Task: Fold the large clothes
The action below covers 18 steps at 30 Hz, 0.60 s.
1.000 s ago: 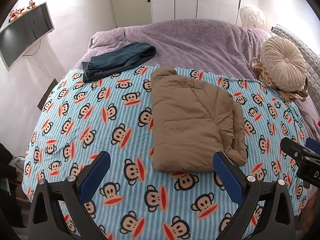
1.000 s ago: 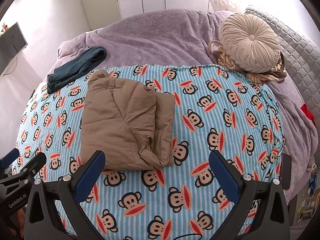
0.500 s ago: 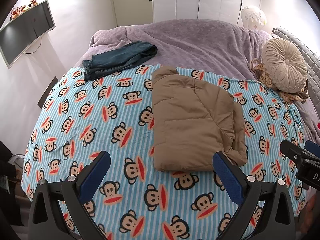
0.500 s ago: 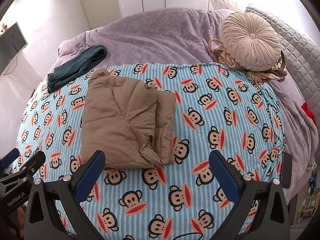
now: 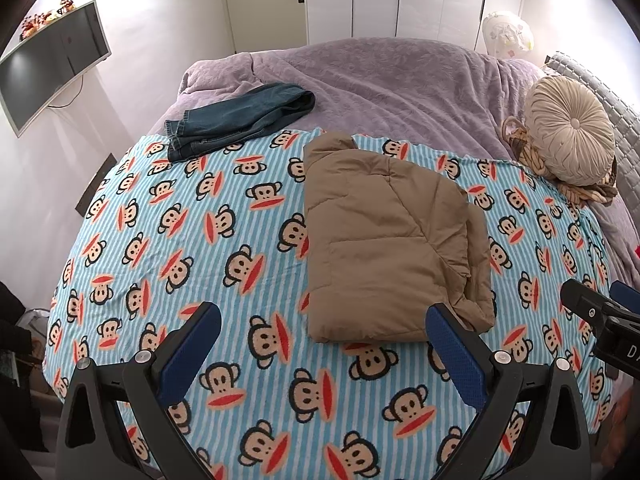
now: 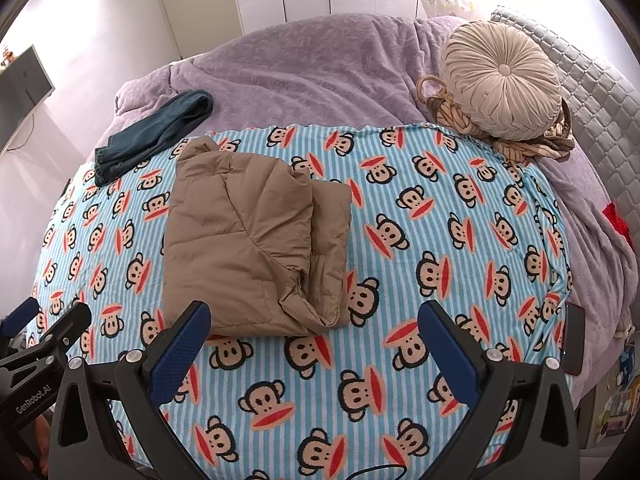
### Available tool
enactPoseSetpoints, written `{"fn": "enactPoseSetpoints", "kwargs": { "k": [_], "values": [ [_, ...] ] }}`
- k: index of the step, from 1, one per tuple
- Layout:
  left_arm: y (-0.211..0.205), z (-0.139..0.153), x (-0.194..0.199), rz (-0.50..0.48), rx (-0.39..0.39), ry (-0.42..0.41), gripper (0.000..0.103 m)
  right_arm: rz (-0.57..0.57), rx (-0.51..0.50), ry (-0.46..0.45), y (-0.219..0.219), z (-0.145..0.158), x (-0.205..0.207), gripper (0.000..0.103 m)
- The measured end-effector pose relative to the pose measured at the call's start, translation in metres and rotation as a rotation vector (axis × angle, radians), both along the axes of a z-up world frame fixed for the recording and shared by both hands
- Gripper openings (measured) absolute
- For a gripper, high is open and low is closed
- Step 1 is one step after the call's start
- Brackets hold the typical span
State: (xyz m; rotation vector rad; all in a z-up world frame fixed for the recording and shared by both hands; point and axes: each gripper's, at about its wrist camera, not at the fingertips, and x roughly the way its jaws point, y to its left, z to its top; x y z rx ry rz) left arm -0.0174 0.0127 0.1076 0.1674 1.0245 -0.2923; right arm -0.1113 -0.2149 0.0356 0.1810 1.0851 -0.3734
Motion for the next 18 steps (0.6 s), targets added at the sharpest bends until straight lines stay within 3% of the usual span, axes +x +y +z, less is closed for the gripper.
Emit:
{"fn": "enactPoseSetpoints", "kwargs": {
  "k": [18],
  "values": [
    [-0.0016, 0.0003, 0.0003, -0.01, 0.001, -0.001, 0.102, 0.002, 0.006, 0.003, 0.0045, -0.0031, -0.0036, 0.103]
  ]
}}
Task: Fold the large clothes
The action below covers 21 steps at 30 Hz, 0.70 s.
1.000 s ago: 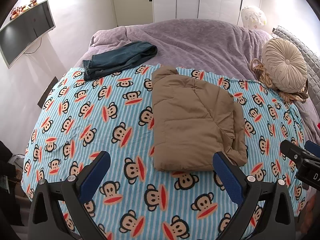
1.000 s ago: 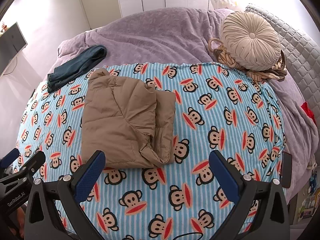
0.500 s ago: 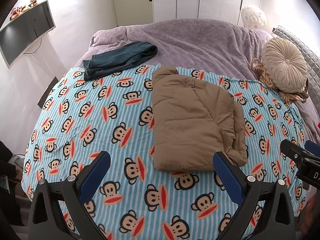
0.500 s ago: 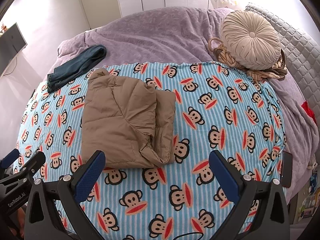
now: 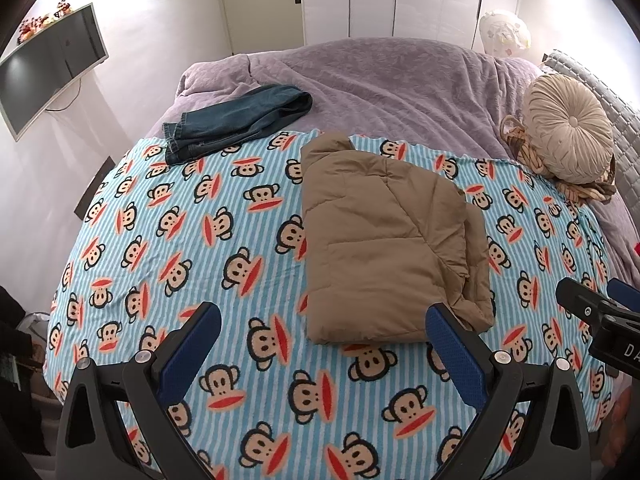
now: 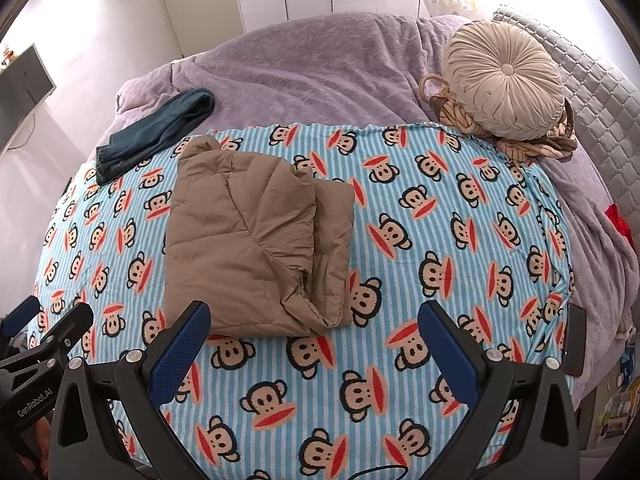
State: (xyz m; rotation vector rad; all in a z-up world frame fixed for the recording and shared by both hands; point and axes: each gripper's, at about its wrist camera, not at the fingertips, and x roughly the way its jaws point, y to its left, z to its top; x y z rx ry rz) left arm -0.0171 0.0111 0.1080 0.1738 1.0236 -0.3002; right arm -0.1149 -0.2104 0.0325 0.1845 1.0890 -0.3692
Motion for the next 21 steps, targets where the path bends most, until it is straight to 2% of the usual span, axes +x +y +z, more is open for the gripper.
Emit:
{"fn": "enactPoseSetpoints", "kwargs": {
  "k": [21],
  "values": [
    [-0.0008, -0.0007, 0.0, 0.001, 0.001, 0.0, 0.102, 0.006, 0.002, 0.002, -0.0045, 0.0002, 0.0035, 0.103]
  ]
}}
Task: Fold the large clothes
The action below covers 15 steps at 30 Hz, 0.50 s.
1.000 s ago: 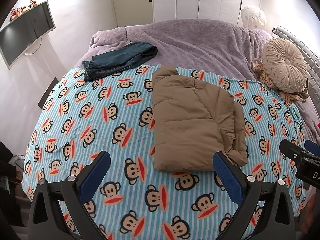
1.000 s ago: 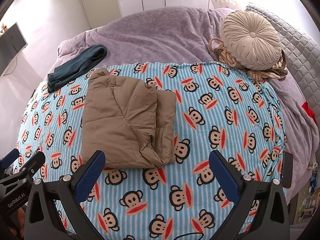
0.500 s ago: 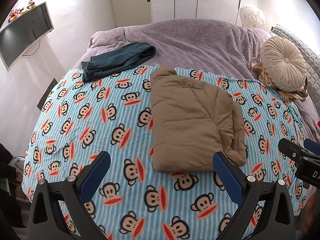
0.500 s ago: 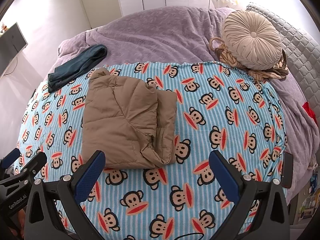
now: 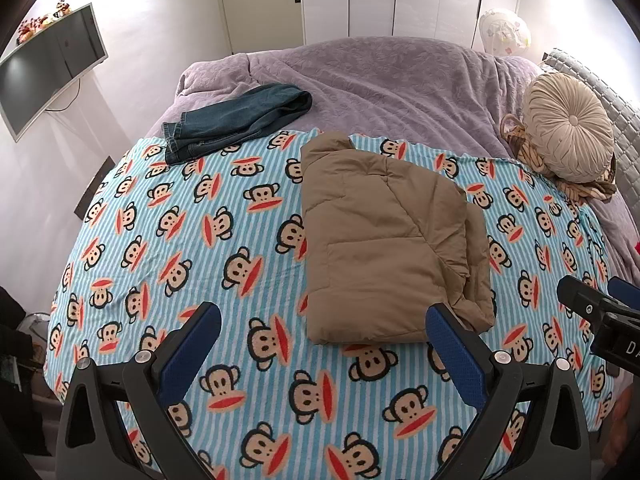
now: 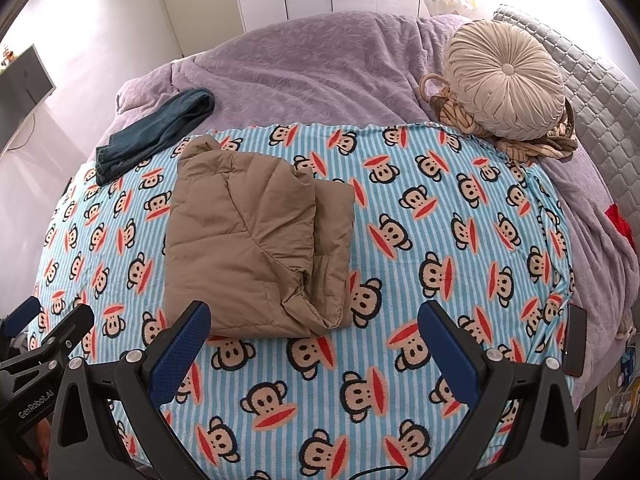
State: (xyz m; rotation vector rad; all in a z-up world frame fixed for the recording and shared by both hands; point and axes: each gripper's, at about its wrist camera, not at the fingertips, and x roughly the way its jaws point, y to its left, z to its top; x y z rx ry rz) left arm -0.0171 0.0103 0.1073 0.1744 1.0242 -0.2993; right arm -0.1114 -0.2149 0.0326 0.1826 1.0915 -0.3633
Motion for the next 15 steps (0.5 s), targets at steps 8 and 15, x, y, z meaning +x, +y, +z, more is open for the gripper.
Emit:
{"fn": "enactPoseSetpoints", "kwargs": {
  "k": [8, 15],
  "values": [
    [-0.001, -0.0001, 0.0002, -0.001, 0.003, -0.001, 0.102, 0.003, 0.003, 0.001, 0.0013, -0.0009, 0.0003, 0.103],
    [-0.0011, 0.0003, 0.0002, -0.001, 0.002, -0.001, 0.102, 0.005, 0.002, 0.002, 0.0006, -0.0009, 0.0012, 0.103]
  ]
}}
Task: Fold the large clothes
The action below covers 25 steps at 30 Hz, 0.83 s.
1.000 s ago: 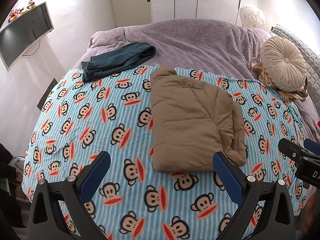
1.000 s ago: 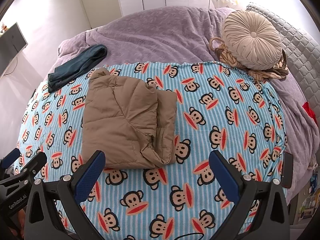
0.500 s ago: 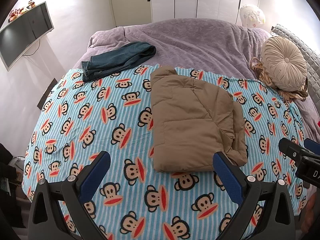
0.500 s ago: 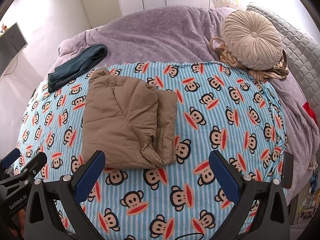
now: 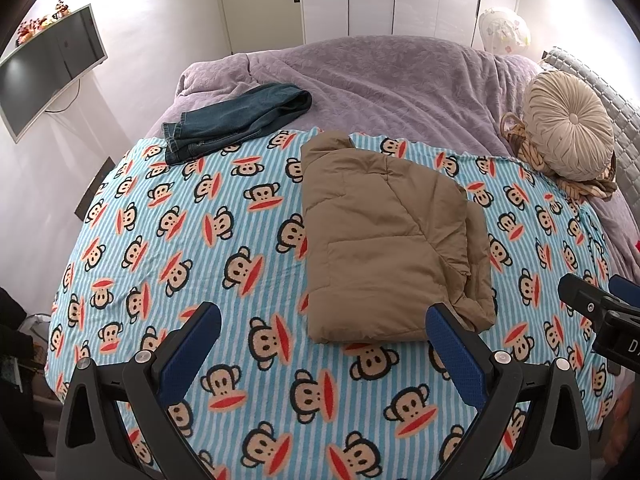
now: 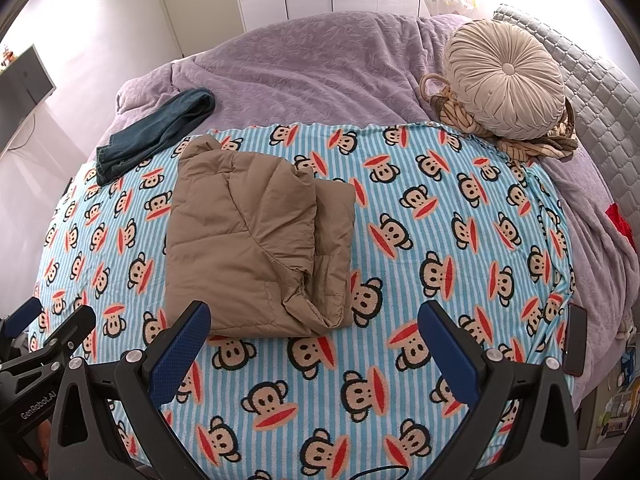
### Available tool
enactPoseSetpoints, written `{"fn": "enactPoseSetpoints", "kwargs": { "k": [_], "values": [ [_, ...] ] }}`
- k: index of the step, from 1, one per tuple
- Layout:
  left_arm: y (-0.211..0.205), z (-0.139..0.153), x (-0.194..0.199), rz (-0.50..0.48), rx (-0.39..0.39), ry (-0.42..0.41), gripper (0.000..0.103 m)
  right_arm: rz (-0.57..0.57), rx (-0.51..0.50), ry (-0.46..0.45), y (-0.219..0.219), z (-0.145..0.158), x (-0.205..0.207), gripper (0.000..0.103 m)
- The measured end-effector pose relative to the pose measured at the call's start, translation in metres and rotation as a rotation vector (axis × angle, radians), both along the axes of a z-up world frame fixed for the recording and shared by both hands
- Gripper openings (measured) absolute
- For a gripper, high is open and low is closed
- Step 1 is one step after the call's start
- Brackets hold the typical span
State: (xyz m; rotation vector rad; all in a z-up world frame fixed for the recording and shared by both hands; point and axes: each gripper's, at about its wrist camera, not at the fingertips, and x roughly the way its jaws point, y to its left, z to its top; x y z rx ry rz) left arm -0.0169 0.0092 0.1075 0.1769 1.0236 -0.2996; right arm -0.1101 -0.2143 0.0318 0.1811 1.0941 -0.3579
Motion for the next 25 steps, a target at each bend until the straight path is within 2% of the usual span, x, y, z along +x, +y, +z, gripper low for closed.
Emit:
{"fn": "enactPoseSetpoints", "kwargs": {
  "k": [25],
  "values": [
    [0.0067, 0.0027, 0.0095, 0.001, 0.005, -0.038, 0.102, 0.003, 0.004, 0.005, -0.0013, -0.001, 0.0025, 0.103]
  ]
}}
